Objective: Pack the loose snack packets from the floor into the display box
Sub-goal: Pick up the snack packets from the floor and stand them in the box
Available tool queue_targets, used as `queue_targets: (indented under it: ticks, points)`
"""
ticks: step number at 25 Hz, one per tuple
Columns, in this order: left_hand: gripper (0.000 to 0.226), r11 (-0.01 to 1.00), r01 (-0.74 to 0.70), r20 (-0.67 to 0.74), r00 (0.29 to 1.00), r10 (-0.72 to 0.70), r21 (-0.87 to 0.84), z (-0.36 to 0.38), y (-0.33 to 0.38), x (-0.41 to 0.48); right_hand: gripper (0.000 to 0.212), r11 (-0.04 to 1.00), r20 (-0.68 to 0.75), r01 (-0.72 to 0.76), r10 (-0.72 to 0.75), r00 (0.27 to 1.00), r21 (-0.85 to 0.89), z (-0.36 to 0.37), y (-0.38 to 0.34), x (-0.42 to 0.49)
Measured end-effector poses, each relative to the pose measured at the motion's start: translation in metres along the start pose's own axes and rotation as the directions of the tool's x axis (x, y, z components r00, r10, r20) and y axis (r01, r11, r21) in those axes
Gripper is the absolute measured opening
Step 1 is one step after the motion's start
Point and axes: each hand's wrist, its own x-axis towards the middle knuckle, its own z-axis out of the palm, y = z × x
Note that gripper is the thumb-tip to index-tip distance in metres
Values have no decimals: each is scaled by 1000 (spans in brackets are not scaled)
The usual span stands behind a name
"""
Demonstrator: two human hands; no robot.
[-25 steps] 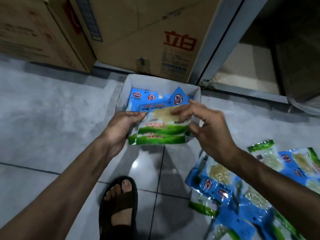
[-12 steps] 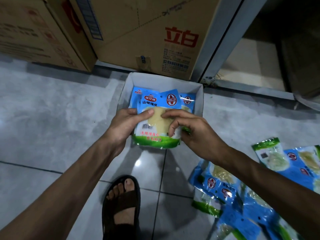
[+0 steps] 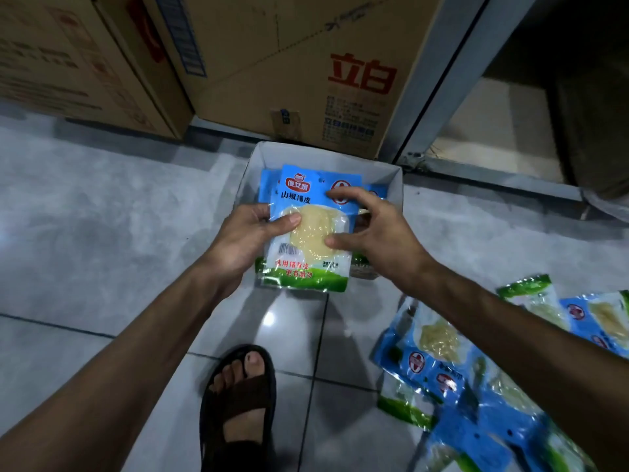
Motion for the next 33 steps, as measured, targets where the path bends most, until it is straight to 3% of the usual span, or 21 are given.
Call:
queue_targets:
  ticks: [5,9,11,16,19,21,23,24,27,29,33]
  points:
    - [19,997,-57,-94,994,62,51,4,19,9,55,993,94,-56,46,995,103,-7,-27,20]
    - [7,964,-127,-373,904,209,232,-5,13,30,51,988,-63,-79,88,994,131,-22,-29,45]
    - [8,952,-119,-434,869,238,282,-17,1,35,51,989,-124,-134,141,982,66,-32,-23,54]
    - [22,978,-30,-445,888,120,205,-30,-20,35,50,925,-222,-291,238,946,-246,-28,17,71]
    - [22,970,-15,-443,888,126,244,-33,-23,36,43,729,-334,-309,117,935,-611,-19,40,80]
    - [21,956,3,-456,879,137,292,-34,-24,36,41,448,-343,-300,-17,939,-842,-10,49,74]
    - [21,952,10,-460,877,138,305,-34,-26,37,55,108,-225,-209,-164,960,-972,-1,50,65]
    - [21,954,11,-459,878,133,299,-34,-26,37,59,28,-141,-139,-244,959,-990,2,49,62]
    - [22,960,10,-449,885,121,279,-34,-25,36,59,30,95,115,-386,918,-993,6,40,64]
    - [22,960,0,-440,889,130,282,-34,-26,34,62,56,218,240,-262,940,-969,9,43,70]
    - [23,959,3,-426,896,123,283,-36,-26,34,81,124,80,75,34,996,-989,-2,54,75]
